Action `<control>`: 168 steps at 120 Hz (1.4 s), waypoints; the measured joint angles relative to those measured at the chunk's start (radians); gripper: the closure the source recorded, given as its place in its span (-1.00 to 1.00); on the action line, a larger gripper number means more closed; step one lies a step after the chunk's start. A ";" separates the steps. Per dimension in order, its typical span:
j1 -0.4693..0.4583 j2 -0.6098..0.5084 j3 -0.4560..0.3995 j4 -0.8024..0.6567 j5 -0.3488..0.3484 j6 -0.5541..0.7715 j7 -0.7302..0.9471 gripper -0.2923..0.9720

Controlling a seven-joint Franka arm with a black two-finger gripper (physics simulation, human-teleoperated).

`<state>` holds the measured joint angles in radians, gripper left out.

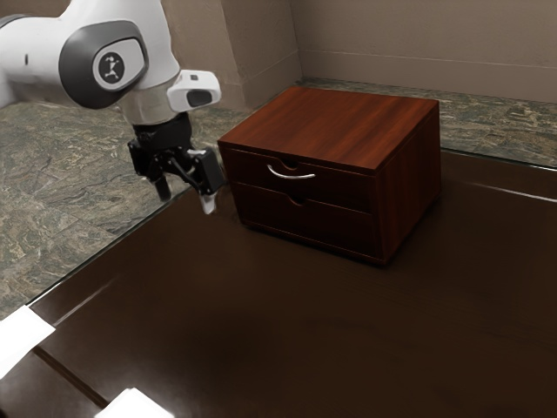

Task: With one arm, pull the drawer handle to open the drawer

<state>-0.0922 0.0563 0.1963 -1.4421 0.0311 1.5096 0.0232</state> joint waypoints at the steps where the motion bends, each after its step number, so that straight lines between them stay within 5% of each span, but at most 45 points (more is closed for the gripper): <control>1: 0.007 0.000 0.001 0.000 0.000 -0.001 0.001 -0.54; 23: 0.086 0.001 0.005 0.003 0.006 -0.018 0.015 -0.54; 72: -0.047 -0.060 0.015 0.131 0.009 -0.055 0.002 -0.54; 138: -0.154 -0.028 0.012 0.121 -0.069 -0.032 -0.797 -0.54; 147: -0.114 0.007 0.010 0.120 -0.073 -0.006 -0.875 -0.54; 168: 0.150 0.063 0.010 0.118 -0.084 0.072 -1.022 -0.54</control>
<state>0.0581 0.1192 0.2067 -1.3240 -0.0531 1.5818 -0.9988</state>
